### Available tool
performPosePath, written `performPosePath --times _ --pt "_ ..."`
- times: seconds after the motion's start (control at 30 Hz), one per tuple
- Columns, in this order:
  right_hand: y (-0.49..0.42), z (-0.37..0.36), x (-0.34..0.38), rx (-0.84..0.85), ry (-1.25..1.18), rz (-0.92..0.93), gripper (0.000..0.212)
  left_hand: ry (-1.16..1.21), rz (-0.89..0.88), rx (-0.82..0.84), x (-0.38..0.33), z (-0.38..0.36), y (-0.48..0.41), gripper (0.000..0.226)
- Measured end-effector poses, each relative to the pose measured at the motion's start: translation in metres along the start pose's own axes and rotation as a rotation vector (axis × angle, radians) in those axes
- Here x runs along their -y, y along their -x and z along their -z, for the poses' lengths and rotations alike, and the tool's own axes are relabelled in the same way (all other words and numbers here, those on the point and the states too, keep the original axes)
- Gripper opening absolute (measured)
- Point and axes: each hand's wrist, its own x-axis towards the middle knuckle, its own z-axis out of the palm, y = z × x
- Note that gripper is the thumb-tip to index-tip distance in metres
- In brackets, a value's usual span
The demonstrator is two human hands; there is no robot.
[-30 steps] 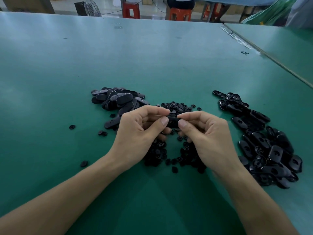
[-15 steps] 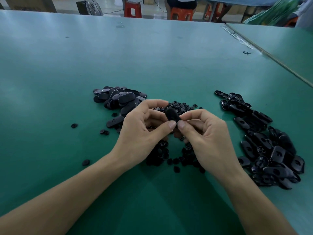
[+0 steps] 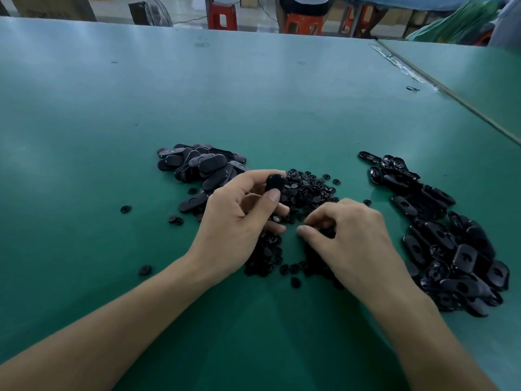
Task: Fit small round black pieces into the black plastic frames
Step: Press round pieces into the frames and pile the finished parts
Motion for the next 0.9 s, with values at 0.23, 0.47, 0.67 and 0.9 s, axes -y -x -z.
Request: performPosePath --times 0.23,0.47,0.67,0.9 --pt "-0.0018 -0.0057 0.0056 -0.029 0.111 0.037 0.019 -0.017 0.025 -0.015 0.0018 0.0025 -0.0021 0.023" --pt "-0.0037 -0.0012 0.006 -0.194 -0.243 0.045 0.017 -0.062 0.013 -0.017 0.0016 0.0024 -0.0023 0.023" --pt "-0.003 -0.0008 0.0103 -0.205 -0.383 0.058 0.014 -0.084 0.026 -0.03 -0.0007 0.0014 -0.0013 0.026" --pt "-0.002 -0.0034 0.0107 -0.225 -0.457 0.119 0.021 -0.16 0.017 -0.022 0.0006 0.0032 -0.0013 0.028"
